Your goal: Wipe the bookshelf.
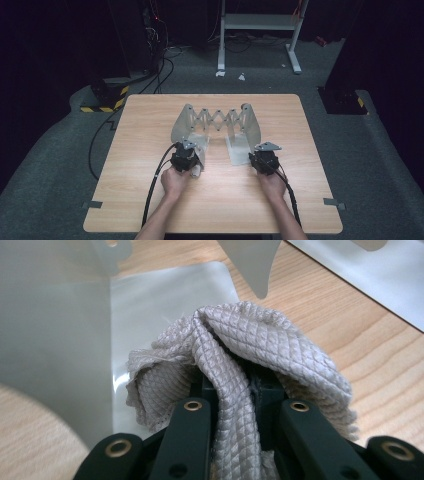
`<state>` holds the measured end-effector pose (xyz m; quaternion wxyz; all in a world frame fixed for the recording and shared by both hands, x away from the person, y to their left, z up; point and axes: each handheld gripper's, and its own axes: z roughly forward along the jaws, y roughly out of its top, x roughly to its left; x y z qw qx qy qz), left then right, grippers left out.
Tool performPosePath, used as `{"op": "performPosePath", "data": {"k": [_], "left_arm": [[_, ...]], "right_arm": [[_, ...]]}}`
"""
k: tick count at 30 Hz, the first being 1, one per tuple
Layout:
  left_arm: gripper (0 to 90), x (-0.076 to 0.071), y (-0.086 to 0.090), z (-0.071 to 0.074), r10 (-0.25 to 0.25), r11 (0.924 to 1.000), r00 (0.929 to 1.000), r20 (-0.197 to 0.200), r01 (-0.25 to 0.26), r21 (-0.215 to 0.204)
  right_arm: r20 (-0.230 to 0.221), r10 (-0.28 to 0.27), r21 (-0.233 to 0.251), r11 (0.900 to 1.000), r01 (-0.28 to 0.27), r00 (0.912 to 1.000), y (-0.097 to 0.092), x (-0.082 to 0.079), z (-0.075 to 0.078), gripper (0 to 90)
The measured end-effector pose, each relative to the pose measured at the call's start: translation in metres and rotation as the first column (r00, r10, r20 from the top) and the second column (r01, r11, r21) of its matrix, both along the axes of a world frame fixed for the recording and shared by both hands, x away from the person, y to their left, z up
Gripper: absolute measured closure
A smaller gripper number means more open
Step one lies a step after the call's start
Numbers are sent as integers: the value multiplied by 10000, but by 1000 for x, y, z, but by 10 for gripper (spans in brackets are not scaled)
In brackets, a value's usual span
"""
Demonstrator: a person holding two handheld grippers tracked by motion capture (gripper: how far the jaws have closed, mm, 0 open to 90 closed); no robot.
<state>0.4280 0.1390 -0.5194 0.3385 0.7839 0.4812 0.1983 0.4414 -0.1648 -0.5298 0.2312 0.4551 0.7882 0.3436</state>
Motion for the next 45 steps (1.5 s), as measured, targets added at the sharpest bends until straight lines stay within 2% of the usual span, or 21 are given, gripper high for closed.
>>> {"op": "performPosePath", "data": {"k": [4, 9, 13, 22, 30, 34, 36, 38, 41, 45], "left_arm": [[803, -1, 7, -1, 316, 9995, 9995, 78, -316, -6], [804, 1, 17, -1, 629, 9977, 9980, 29, -628, -241], [806, 7, 18, -1, 693, 9975, 9976, 25, -692, -102], [806, 12, 23, -1, 1107, 9936, 9936, 241, -1101, -249], [806, 8, 29, 9, 1284, 9915, 9898, 611, -1269, -272], [806, 7, 31, 14, 1294, 9914, 9895, 642, -1277, -295], [806, 7, 31, 18, 1284, 9914, 9890, 730, -1260, -367], [806, 7, 33, 25, 1286, 9899, 9884, 811, -1230, -702], [806, 5, 36, 35, 1310, 9881, 9861, 1027, -1214, -948], [806, 3, 39, 43, 1287, 9894, 9853, 1125, -1199, -823]], "right_arm": [[2, 3, -1, 10000, -3, 10000, 0, 0, 0, 762], [-13, -1, 15, 10000, 1, 10000, 0, 0, 0, 762], [-60, -12, 91, 10000, 12, 10000, -1, 0, 0, 763], [-9, 14, 11, 10000, -14, 10000, 0, 0, 0, 763], [-58, -8, 75, 10000, 8, 10000, 0, 0, 0, 764], [-73, -8, 91, 10000, 8, 10000, 0, 0, 0, 764], [-61, 3, 73, 10000, -2, 10000, 0, 0, 0, 764], [-79, -12, 104, 9999, 12, 10000, 0, 0, 0, 764], [-69, 8, 100, 9999, -8, 10000, -1, 0, 0, 765], [-74, 8, 106, 9999, -7, 10000, -1, 0, 0, 765]]}}
